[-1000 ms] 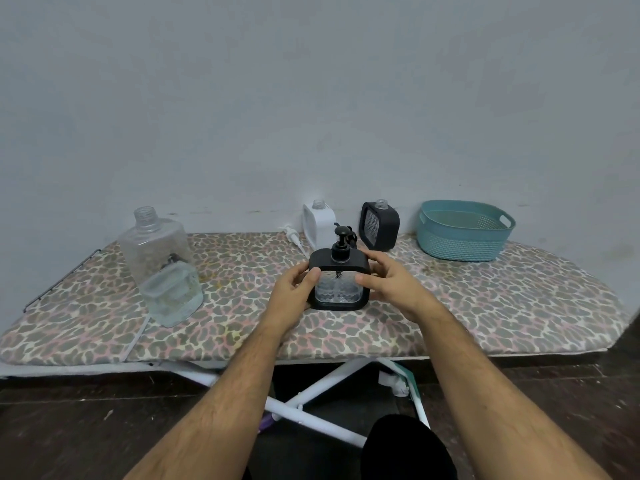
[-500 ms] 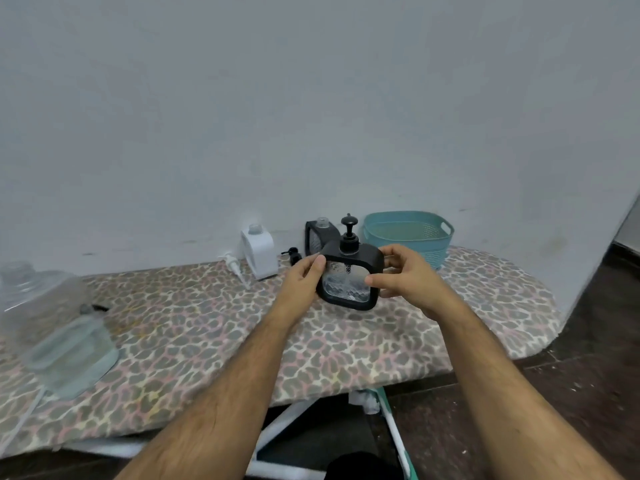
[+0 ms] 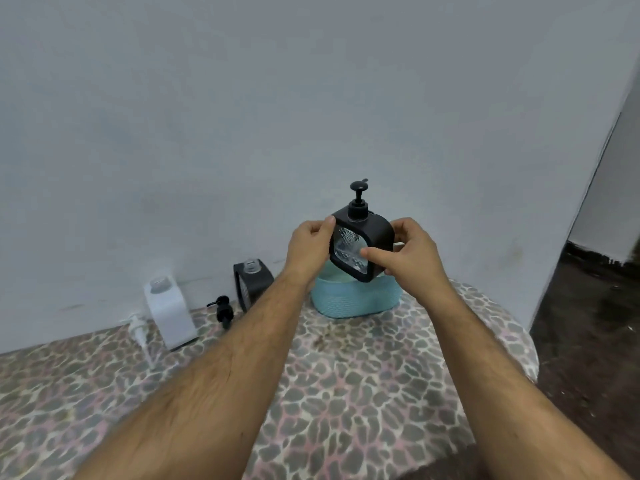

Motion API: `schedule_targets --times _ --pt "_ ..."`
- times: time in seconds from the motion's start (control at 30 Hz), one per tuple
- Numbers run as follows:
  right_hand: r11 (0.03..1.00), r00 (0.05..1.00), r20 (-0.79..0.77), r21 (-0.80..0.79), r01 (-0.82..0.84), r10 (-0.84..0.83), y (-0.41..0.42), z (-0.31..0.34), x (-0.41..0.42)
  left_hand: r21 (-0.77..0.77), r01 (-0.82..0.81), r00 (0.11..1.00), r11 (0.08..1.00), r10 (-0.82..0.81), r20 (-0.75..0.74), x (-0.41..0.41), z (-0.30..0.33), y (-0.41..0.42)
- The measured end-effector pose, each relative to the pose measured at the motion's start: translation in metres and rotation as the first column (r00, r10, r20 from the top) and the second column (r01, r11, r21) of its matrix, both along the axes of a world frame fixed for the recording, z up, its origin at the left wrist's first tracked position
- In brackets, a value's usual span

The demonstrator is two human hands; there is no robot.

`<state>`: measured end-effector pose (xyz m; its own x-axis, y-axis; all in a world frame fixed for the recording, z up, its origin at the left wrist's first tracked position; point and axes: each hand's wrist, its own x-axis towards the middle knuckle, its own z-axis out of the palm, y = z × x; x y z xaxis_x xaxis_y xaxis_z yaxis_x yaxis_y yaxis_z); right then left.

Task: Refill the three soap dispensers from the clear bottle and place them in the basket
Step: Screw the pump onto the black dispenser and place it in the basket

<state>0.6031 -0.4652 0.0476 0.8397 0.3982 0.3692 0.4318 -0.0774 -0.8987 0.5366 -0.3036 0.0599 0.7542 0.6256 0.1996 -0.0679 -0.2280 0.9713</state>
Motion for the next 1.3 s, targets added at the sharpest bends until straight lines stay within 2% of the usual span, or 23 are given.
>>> schedule_targets --times 0.17,0.3,0.4,0.57,0.8,1.03,1.2,1.3 --pt "0.988 0.993 0.046 -0.109 0.114 -0.109 0.008 -0.007 0.031 -0.042 0.098 0.990 0.994 -0.102 -0.093 0.046 -0.010 -0.005" --pt "0.952 0.984 0.117 -0.257 0.164 -0.137 0.010 -0.014 0.049 -0.033 0.180 0.964 0.983 -0.183 -0.191 0.068 -0.025 0.002" --pt "0.900 0.973 0.183 -0.384 0.205 -0.143 0.011 -0.017 0.055 -0.009 0.235 0.945 0.972 -0.231 -0.233 0.077 -0.030 0.006" --pt "0.756 0.958 0.265 -0.603 0.256 -0.113 0.017 -0.020 0.061 -0.008 0.315 0.898 0.949 -0.301 -0.321 0.086 -0.036 0.013" --pt "0.648 0.933 0.343 -0.687 0.329 -0.109 0.025 -0.023 0.062 -0.057 0.362 0.841 0.930 -0.352 -0.410 0.091 -0.046 0.019" --pt "0.591 0.943 0.325 -0.747 0.305 -0.077 0.028 -0.018 0.064 -0.099 0.405 0.786 0.909 -0.402 -0.470 0.093 -0.051 0.019" --pt "0.566 0.957 0.287 -0.784 0.254 -0.031 0.027 -0.014 0.067 -0.083 0.409 0.787 0.909 -0.397 -0.472 0.095 -0.052 0.018" --pt "0.537 0.957 0.289 -0.807 0.247 -0.008 0.023 -0.013 0.070 -0.020 0.391 0.801 0.920 -0.351 -0.485 0.094 -0.054 0.018"
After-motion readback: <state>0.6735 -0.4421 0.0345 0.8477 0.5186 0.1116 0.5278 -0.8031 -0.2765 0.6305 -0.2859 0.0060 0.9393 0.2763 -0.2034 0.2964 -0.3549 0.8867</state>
